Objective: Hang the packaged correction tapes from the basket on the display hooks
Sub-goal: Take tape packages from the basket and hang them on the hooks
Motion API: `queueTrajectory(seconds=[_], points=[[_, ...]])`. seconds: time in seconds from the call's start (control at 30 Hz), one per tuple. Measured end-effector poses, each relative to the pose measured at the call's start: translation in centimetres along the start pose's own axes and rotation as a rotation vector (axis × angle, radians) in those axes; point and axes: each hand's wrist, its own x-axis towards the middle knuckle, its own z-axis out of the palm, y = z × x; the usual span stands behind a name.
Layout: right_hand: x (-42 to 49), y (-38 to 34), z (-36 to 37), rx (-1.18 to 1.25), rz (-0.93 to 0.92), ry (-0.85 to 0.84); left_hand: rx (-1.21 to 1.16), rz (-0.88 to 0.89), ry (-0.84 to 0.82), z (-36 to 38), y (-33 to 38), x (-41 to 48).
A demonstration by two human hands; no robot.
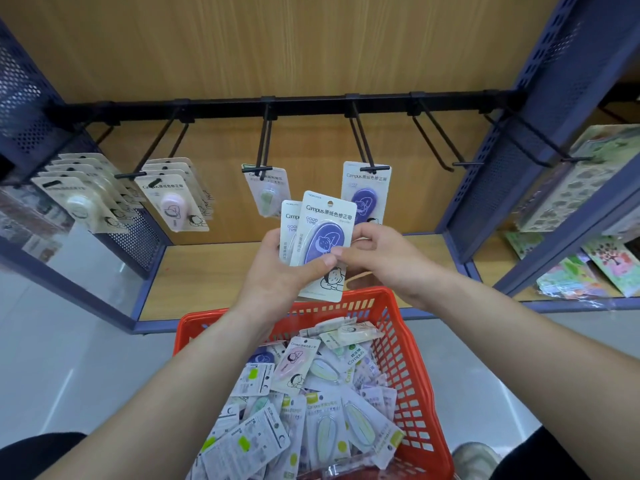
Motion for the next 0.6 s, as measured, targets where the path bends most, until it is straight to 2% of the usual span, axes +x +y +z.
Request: queueTrajectory(seconds=[0.1,0.3,0.6], points=[[0.2,-0.1,-0.8,0.064,0.014,0.055,0.042,0.011,0.038,0.2,0.0,0.2],[1.4,0.1,-3.5,0.089,-0.034,0.322,0.108,-0.021,0.094,-0.4,-0.5,0.9],[3.0,0.7,-3.8,0.02,-0.05,0.427,0.092,-0.003,0.04,-0.5,-0.5,0.6]])
